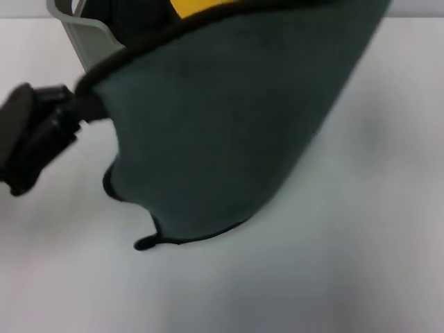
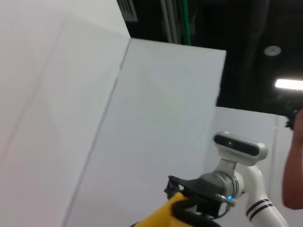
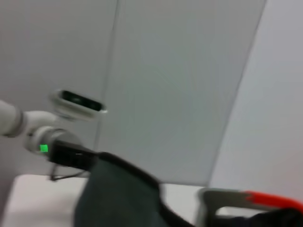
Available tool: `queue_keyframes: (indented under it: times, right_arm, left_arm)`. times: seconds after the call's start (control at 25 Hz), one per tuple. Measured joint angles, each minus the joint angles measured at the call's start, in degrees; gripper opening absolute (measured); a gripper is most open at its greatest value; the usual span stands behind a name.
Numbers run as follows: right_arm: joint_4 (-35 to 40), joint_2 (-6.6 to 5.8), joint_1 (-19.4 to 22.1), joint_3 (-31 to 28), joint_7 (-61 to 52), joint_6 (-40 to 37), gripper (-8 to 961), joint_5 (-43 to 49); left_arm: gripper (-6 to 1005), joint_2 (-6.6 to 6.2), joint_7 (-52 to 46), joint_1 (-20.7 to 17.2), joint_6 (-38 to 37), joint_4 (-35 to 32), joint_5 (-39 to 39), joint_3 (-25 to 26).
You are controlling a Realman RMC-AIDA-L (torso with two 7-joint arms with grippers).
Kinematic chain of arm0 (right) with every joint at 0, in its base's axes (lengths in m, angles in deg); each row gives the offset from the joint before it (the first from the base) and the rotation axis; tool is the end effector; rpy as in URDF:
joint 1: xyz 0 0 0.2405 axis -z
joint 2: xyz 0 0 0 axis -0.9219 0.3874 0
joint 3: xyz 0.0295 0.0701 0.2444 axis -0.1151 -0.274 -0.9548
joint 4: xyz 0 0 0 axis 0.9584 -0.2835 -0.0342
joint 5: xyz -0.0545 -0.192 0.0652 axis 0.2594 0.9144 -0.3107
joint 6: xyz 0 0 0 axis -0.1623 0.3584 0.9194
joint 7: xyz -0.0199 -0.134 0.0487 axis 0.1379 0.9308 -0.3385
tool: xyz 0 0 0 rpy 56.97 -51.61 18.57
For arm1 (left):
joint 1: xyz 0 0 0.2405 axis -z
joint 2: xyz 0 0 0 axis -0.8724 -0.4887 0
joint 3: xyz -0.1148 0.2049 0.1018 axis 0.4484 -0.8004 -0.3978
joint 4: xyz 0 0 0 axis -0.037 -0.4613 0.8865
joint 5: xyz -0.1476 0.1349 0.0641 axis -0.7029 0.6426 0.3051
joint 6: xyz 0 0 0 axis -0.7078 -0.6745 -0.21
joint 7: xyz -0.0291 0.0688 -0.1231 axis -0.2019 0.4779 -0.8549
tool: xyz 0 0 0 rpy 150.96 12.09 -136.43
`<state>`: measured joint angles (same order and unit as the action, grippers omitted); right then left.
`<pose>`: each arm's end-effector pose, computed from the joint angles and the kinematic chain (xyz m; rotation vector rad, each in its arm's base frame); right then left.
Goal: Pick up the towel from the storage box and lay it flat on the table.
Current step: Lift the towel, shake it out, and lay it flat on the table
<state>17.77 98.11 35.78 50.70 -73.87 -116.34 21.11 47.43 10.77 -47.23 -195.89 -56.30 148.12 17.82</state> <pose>0.0673 0.2847 0.1645 -2.7300 -0.2226 0.6105 -0.2488 0.2377 0.0761 -2.5012 -0.3991 -1.6486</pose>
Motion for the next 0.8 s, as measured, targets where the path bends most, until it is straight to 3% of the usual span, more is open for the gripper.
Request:
queue_keyframes:
  times: [0.12,0.32,0.44,0.6,0.8]
  right_arm:
    - [3.42,0.57,5.82,2.25,-2.85,-1.25,47,-4.96]
    - [3.98,0.71,15.83,7.64,-4.59,-2.60,48,-13.51]
    - [0.68,0.73,18.53,10.75,-4.49,-3.10,49,-17.63]
    - [-9.43,0.73,20.67,16.46,-1.69,-3.76,50,-20.91]
    - [-28.27,0.68,21.02,21.32,9.32,-3.24,51,-20.42]
  left_arm:
    - [13,-0.14,-0.95,-1.04,-0.04,-1.16,-0.43,-2.21]
    - [14,-0.97,-1.27,-6.54,-0.17,-6.46,-2.82,-5.21]
    - [14,-2.72,-2.42,-12.20,-0.32,-11.93,-9.10,-11.68]
    - [14,-3.66,-2.67,-16.31,-0.28,-14.11,-11.28,-15.57]
    - [15,-3.52,-0.33,-16.36,-0.09,-5.89,-8.10,-14.88]
